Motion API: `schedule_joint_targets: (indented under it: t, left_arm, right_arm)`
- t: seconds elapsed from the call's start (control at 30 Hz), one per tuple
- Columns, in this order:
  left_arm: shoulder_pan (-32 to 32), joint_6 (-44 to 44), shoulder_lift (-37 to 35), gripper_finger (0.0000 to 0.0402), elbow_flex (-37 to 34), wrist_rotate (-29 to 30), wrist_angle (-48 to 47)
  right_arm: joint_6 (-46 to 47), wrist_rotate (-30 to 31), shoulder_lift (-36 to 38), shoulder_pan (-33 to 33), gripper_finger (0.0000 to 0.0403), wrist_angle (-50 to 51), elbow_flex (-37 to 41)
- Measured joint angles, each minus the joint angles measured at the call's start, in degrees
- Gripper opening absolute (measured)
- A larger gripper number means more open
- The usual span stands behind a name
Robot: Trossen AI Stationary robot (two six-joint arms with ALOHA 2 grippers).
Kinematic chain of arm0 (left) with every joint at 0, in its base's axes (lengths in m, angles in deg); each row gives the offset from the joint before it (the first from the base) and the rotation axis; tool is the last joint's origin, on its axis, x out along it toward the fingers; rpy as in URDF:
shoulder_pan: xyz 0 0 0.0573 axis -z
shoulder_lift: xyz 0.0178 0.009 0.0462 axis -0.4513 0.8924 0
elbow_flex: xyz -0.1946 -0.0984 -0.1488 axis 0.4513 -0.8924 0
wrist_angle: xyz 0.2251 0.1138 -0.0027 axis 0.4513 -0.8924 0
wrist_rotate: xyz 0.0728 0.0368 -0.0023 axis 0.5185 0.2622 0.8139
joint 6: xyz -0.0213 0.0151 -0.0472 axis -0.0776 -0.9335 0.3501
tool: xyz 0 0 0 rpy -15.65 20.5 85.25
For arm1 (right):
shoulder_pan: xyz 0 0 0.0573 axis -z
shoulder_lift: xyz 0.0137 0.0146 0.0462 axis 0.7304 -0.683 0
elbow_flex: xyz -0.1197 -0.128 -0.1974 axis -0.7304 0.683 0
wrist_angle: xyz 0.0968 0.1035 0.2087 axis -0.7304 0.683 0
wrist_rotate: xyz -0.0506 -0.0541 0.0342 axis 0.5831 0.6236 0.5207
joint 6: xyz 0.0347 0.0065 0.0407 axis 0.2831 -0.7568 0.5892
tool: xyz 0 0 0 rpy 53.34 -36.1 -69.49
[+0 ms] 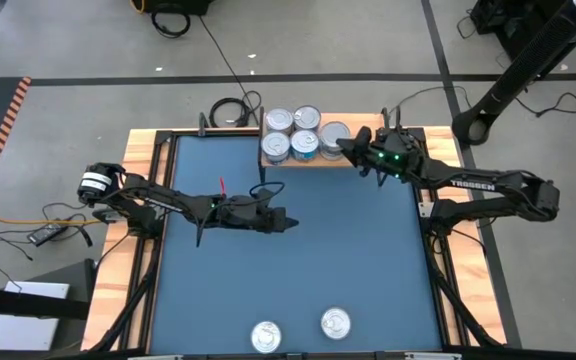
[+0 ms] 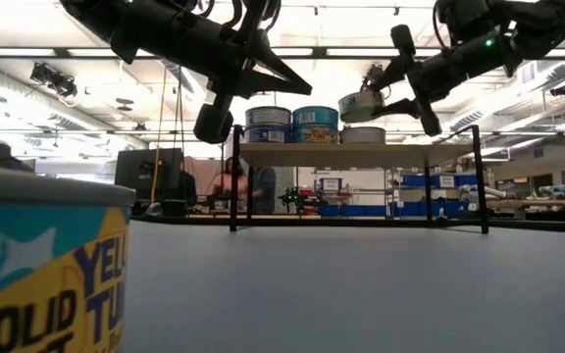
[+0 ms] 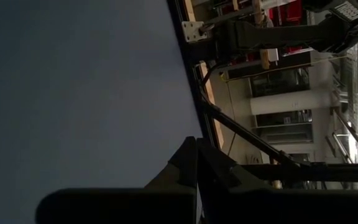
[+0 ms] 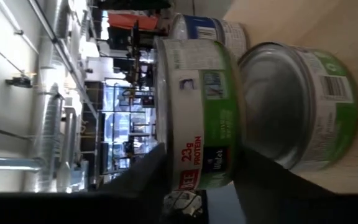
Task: Stack canned seafood by type on shelf
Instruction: Stack the green tuna can on top of the green tuna can on the shelf
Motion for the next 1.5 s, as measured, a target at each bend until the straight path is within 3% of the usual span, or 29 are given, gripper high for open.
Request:
schedule_joint_targets:
  t: [0.13, 0.3, 1.0, 1.5]
  left_arm:
    - [-0.1, -0.2, 0.0, 0.0005, 0.0, 0.0, -0.2]
    - [-0.1, -0.3, 0.0, 0.0005, 0.0, 0.7, -0.2]
    - [-0.1, -1.5, 0.0, 0.0005, 0.0, 0.7, -0.4]
    - [-0.1, -1.7, 0.0, 0.0005, 0.0, 0.7, -0.5]
  right_arm:
    - [0.0, -0.2, 0.4, 0.2, 0.0251, 1.4, 0.0]
    - [-0.1, -0.6, 0.4, 0.2, 0.0286, 2.9, 0.0]
    - [0.8, -8.4, 0.5, 0.0, 0.0255, 1.6, -0.1]
    - [3.9, -19.6, 0.4, 4.6, 0.0247, 3.1, -0.2]
